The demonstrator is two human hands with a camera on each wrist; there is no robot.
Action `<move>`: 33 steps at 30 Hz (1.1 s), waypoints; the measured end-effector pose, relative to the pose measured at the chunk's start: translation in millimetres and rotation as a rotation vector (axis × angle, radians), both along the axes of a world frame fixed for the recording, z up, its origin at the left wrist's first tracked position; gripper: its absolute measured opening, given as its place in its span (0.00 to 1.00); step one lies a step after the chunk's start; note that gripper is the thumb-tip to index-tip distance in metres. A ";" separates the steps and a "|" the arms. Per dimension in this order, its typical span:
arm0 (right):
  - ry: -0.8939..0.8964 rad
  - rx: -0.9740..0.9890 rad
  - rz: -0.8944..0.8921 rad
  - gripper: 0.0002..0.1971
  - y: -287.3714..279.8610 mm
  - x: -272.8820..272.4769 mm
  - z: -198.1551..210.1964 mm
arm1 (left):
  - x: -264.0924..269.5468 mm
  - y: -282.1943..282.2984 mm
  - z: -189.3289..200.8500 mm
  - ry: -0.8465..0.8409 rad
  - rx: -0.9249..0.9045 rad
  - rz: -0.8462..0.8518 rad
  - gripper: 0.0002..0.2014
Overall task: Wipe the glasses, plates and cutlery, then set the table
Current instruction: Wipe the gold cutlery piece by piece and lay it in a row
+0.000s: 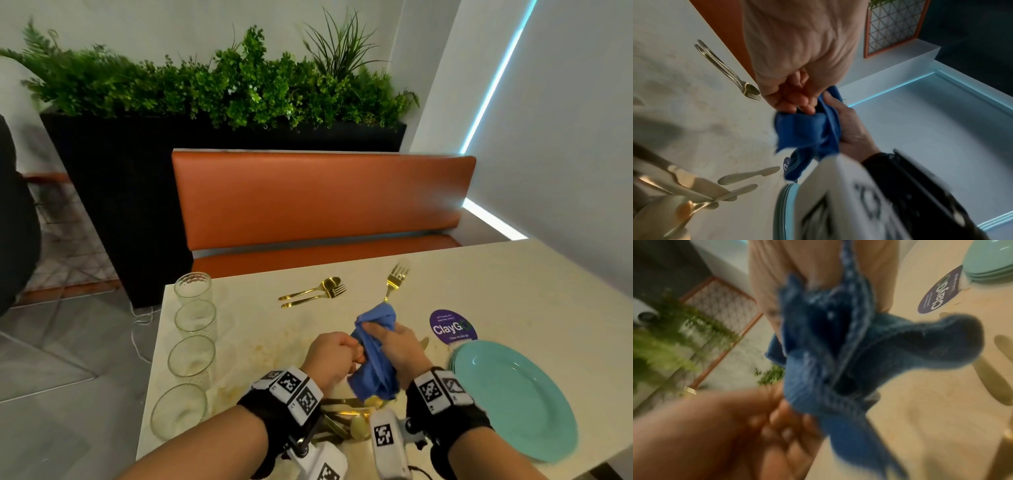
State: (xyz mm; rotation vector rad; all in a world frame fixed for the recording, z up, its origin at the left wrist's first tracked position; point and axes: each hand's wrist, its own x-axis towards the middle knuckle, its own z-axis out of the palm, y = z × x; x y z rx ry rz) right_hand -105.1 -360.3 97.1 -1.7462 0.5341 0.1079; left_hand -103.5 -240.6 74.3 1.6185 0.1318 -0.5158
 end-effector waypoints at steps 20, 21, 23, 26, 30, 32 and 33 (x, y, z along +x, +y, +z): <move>0.168 -0.424 0.569 0.09 -13.2 66.5 -33.7 | 117.5 -19.6 -18.1 0.029 0.269 -0.044 0.08; 0.178 -0.455 0.572 0.10 -13.6 69.4 -32.3 | 123.5 -18.7 -19.0 0.055 0.246 -0.032 0.08; 0.203 -0.508 0.603 0.13 -19.5 77.4 -33.5 | 141.3 -19.7 -20.8 0.111 0.149 0.028 0.08; 0.251 -0.561 0.636 0.12 -37.9 82.4 -37.5 | 172.8 -12.0 -30.9 0.023 0.330 0.059 0.14; 0.235 -0.557 0.520 0.10 -73.1 87.4 -38.2 | 200.9 1.7 -55.1 -0.167 0.811 -0.193 0.12; 0.221 -0.532 0.438 0.08 -91.7 90.3 -38.2 | 207.5 0.3 -67.6 -0.217 1.066 -0.405 0.10; 0.217 -0.523 0.407 0.08 -99.8 91.1 -39.2 | 210.3 -1.6 -74.0 -0.241 1.158 -0.477 0.09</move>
